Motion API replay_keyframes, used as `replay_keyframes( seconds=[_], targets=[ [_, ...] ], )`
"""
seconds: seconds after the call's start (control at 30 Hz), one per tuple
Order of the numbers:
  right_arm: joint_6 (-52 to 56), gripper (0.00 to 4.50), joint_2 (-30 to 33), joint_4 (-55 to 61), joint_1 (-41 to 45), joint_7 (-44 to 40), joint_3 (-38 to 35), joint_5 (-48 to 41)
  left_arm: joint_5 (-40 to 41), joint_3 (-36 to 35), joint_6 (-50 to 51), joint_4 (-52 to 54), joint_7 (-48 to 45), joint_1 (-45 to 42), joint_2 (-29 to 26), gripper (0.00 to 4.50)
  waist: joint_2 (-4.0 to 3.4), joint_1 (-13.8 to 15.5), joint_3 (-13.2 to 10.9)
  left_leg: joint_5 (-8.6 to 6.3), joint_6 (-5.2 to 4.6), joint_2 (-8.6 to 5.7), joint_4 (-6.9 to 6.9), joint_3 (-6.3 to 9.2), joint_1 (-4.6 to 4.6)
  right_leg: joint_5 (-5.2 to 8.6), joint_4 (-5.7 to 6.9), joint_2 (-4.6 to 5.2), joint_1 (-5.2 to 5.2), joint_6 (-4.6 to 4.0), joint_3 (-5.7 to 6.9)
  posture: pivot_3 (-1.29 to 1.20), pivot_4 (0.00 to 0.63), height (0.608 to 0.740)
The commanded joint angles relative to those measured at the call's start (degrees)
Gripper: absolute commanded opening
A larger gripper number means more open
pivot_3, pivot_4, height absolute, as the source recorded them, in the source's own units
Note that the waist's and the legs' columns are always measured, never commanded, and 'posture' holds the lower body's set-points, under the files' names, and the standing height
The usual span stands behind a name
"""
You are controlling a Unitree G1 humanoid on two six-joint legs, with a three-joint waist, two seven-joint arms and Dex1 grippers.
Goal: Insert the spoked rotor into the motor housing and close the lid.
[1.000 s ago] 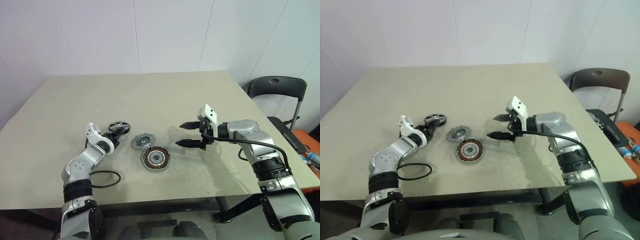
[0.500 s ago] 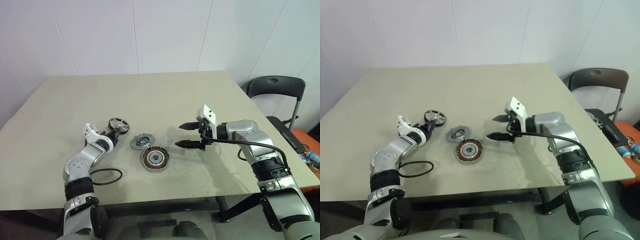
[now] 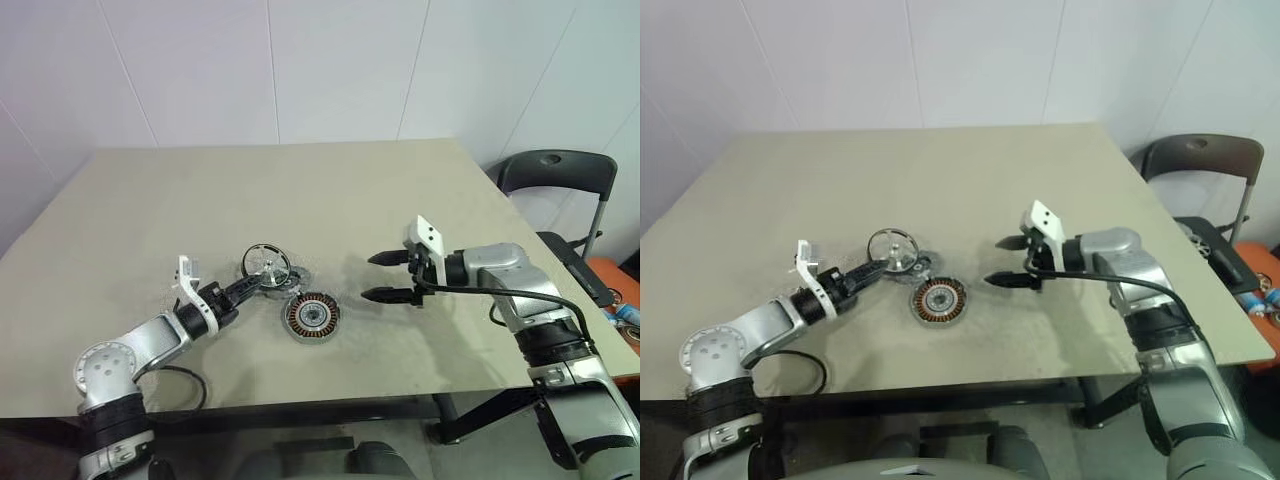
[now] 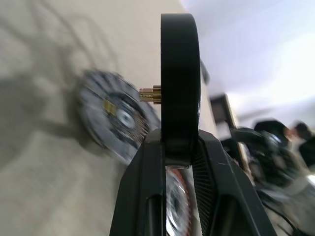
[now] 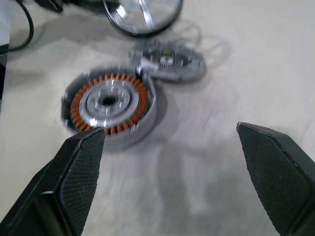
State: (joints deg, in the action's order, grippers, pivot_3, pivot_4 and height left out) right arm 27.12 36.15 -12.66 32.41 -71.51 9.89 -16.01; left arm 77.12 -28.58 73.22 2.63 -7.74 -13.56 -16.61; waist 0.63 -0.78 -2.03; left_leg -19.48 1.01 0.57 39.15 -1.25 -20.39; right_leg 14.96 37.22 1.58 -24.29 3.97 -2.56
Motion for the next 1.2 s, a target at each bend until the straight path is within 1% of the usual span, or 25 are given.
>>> replay_keyframes(
  seconds=[0.03,0.13,0.3,0.53,0.73,0.87,1.03,1.2],
  targets=[
    [-1.64,4.50,1.59,3.26,-2.47,-0.71,-2.73,-1.61,7.04,1.26,2.50,2.84,-2.52,-0.16,-2.31,0.42,0.00,0.03,0.00,0.00,0.00,0.00,0.00,0.00,0.00,0.00,0.00,-0.01,0.00,0.00,0.00,0.00,0.000,0.740],
    [-1.83,4.50,1.42,4.94,-6.02,-0.01,-4.74,-3.22,10.14,3.63,4.05,2.74,-3.68,-0.67,-4.10,0.42,0.00,0.00,0.00,0.00,0.00,0.01,-0.01,0.01,-0.01,0.00,0.00,-0.03,0.00,0.00,0.01,0.00,0.000,0.740],
    [-2.33,4.50,1.64,6.62,-9.20,-0.02,-6.63,-4.96,13.18,7.80,5.34,0.50,-5.40,-1.63,-6.06,0.42,0.00,-0.14,0.00,0.01,0.00,-0.01,0.02,-0.03,0.03,0.00,0.02,-0.09,0.03,0.00,-0.03,0.00,0.000,0.740],
    [-11.05,4.50,1.40,6.88,-11.57,-0.86,-9.00,-5.13,13.80,12.66,5.51,-4.23,-6.29,-5.03,-5.99,0.42,0.00,-0.07,0.00,0.03,0.00,-0.15,0.03,-0.02,0.06,0.00,0.05,-0.21,0.06,0.01,-0.03,0.00,0.000,0.740],
    [-16.83,4.50,0.91,6.09,-12.69,-1.91,-8.96,-5.30,14.54,14.10,5.03,-7.84,-6.79,-7.08,-4.53,0.42,0.00,-0.08,0.00,0.03,0.01,-0.15,0.03,-0.01,0.05,0.00,0.05,-0.21,0.06,0.02,-0.03,0.00,0.000,0.740],
    [-20.13,4.50,1.40,5.61,-13.09,-2.00,-8.03,-3.85,15.64,14.24,5.29,-10.01,-6.28,-7.53,-4.00,0.42,0.00,-0.11,0.00,0.04,0.01,-0.15,0.05,-0.01,0.07,0.00,0.07,-0.20,0.06,0.02,-0.04,0.00,0.000,0.740],
    [-19.87,4.50,1.57,6.04,-13.29,-2.13,-7.77,-3.93,19.72,13.49,4.23,-11.68,-3.11,-7.12,-3.36,0.42,0.00,-0.03,0.00,0.04,0.01,-0.08,0.07,-0.01,0.07,0.00,0.09,-0.17,0.06,0.02,-0.04,0.00,0.000,0.740],
    [-19.00,4.50,1.61,7.21,-13.52,-2.13,-7.76,-4.27,24.56,14.54,3.50,-11.55,0.62,-4.44,-3.98,0.42,-0.01,-0.08,0.00,0.04,0.02,-0.05,0.07,0.00,0.07,0.00,0.10,-0.10,0.06,0.02,-0.06,0.00,0.000,0.740]
  ],
)
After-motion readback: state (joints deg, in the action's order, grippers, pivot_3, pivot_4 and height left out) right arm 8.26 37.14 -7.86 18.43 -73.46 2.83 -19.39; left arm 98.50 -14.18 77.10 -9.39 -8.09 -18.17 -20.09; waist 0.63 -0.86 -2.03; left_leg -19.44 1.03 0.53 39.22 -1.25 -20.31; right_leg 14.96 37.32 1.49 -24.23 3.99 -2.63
